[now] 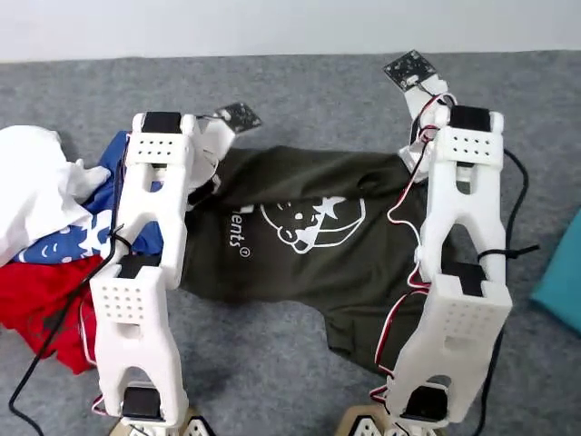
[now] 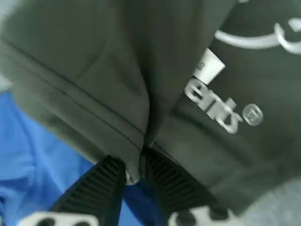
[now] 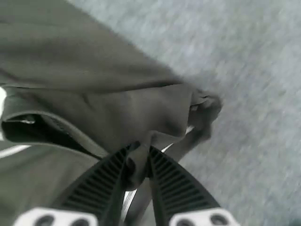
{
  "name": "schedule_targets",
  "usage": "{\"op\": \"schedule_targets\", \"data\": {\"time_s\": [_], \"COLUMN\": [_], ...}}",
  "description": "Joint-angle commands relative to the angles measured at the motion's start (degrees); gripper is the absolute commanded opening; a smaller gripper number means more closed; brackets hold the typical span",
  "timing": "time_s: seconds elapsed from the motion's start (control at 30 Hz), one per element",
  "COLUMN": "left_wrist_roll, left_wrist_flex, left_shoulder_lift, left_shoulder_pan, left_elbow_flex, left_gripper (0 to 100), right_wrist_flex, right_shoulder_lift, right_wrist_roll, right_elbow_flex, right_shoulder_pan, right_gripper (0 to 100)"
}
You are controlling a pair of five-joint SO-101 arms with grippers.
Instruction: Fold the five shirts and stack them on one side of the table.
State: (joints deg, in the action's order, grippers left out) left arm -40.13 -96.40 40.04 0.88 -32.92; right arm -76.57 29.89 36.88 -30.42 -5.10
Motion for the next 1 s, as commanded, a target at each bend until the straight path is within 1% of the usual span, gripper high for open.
{"op": "schedule_targets", "data": {"time_s": [0.0,0.1,0.2,0.3,0.4,0.57,0.67,0.83,0.97], "left_wrist_roll": [-2.29,-2.37,-2.64,-4.57,-6.07,-10.64,-14.07,-17.76,-17.93], "left_wrist_flex": [-4.04,-4.04,-4.13,-4.13,-4.22,-4.22,-4.22,-4.13,-4.04], "left_shoulder_lift": [-4.48,-4.48,-4.57,-5.45,-8.88,-17.76,-22.59,-26.29,-24.97], "left_shoulder_pan": [0.09,0.97,1.14,1.32,0.88,0.0,-0.09,0.0,0.18], "left_elbow_flex": [-2.59,-2.59,-2.59,-1.89,1.45,10.77,17.89,26.51,26.95], "left_gripper": [0,0,0,0,0,0,0,0,0], "right_wrist_flex": [-6.37,-11.3,-16.48,-21.76,-25.19,-26.15,-26.24,-26.24,-26.07], "right_shoulder_lift": [-6.2,-7.78,-8.66,-8.84,-8.84,-10.24,-12.79,-19.38,-23.6], "right_wrist_roll": [-0.18,0.09,3.6,6.15,6.59,6.42,6.51,6.51,6.59], "right_elbow_flex": [-4.13,-4.13,-4.13,-4.13,-4.13,-3.69,-0.79,9.85,19.43], "right_shoulder_pan": [0.48,0.48,0.31,0.22,-0.4,-2.33,-2.59,-2.59,-2.59], "right_gripper": [1.0,1.0,1.0,1.0,1.0,1.0,1.0,1.0,1.0]}}
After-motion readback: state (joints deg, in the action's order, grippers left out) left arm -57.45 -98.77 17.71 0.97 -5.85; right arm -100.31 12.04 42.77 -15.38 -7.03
